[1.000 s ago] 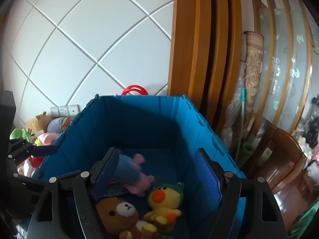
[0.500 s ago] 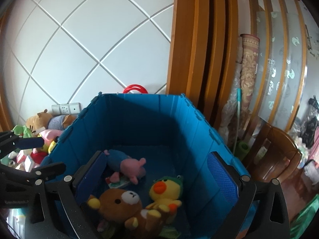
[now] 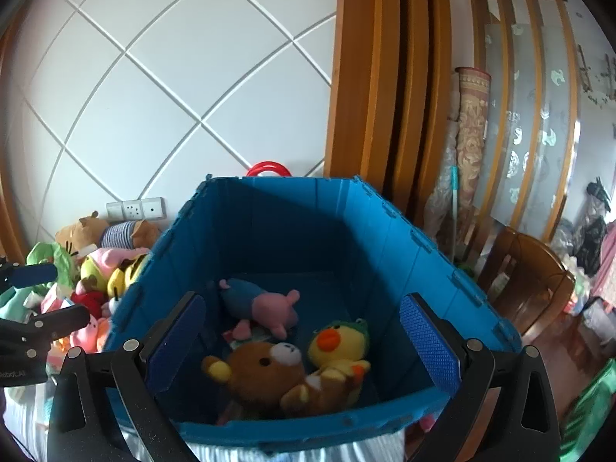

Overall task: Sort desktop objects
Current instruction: 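Withdraw both grippers from the crate back over the heap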

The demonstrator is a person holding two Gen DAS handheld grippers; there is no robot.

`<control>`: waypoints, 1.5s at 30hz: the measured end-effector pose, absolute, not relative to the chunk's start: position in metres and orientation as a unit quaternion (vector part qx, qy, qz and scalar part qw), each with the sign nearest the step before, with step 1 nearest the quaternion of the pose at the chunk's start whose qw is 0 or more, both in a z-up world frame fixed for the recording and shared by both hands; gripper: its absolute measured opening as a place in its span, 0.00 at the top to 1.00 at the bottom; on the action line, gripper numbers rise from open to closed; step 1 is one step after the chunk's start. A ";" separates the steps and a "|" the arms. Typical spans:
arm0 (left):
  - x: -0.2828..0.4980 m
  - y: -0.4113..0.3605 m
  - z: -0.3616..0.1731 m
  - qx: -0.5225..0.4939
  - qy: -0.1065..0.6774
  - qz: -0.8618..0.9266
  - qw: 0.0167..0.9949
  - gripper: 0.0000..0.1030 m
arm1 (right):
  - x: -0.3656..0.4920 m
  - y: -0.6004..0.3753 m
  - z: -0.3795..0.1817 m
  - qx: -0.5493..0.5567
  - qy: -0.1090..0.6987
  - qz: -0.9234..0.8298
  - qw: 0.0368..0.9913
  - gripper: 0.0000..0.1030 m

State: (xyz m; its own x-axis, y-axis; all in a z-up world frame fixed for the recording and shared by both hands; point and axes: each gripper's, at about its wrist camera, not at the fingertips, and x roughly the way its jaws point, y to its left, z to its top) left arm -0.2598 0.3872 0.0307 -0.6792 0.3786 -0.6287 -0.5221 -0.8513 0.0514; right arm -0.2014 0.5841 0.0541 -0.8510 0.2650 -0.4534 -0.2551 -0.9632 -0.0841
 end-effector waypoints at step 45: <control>-0.234 0.039 -0.118 -0.458 0.041 0.886 0.053 0.30 | -0.213 0.291 -0.104 -0.391 0.004 0.920 -0.035 0.00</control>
State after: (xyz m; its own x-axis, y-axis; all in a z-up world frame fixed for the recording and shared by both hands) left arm -0.2342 0.0389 -0.1179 -0.5744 0.0568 -0.8166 -0.1323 -0.9909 0.0241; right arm -0.2129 0.2914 -0.1043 -0.6918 -0.0685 -0.7189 0.0620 -0.9974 0.0354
